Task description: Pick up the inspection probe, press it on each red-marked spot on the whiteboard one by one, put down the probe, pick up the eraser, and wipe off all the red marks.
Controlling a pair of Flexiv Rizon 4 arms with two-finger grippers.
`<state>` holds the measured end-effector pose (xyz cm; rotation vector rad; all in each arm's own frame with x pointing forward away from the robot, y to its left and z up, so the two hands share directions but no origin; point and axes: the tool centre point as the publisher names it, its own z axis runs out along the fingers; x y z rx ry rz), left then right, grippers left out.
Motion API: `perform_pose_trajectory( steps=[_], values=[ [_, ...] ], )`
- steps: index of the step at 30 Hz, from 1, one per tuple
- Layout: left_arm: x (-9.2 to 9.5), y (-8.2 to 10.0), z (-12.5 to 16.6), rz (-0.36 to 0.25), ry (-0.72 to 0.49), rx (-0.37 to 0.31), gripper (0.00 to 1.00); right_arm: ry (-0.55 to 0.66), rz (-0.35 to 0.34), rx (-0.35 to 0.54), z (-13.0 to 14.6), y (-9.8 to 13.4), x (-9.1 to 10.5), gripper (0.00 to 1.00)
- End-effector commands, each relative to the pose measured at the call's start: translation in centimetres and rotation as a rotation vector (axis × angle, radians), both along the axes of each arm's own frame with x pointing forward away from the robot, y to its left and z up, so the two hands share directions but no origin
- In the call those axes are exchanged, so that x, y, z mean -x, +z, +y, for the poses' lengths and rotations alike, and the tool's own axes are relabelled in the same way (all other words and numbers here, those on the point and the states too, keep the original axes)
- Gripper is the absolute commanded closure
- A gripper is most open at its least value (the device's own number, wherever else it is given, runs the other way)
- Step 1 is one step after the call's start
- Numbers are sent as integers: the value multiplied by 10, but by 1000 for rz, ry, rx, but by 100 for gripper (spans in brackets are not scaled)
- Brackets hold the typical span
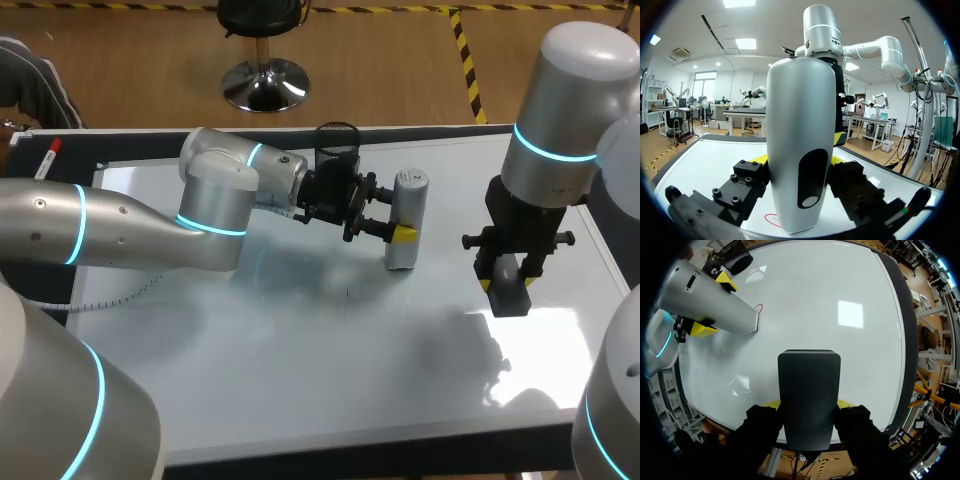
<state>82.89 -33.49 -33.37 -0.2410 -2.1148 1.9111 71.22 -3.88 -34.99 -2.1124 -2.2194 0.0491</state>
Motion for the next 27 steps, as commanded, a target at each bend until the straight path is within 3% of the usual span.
perform_pose_trajectory(
  steps=[1,27],
  values=[
    [1,-4,-1,-1,3,3,100,2,-1,0,-1,1,1,100],
    [4,7,0,-15,8,2,100,2,-1,0,-1,1,1,100]
  ],
)
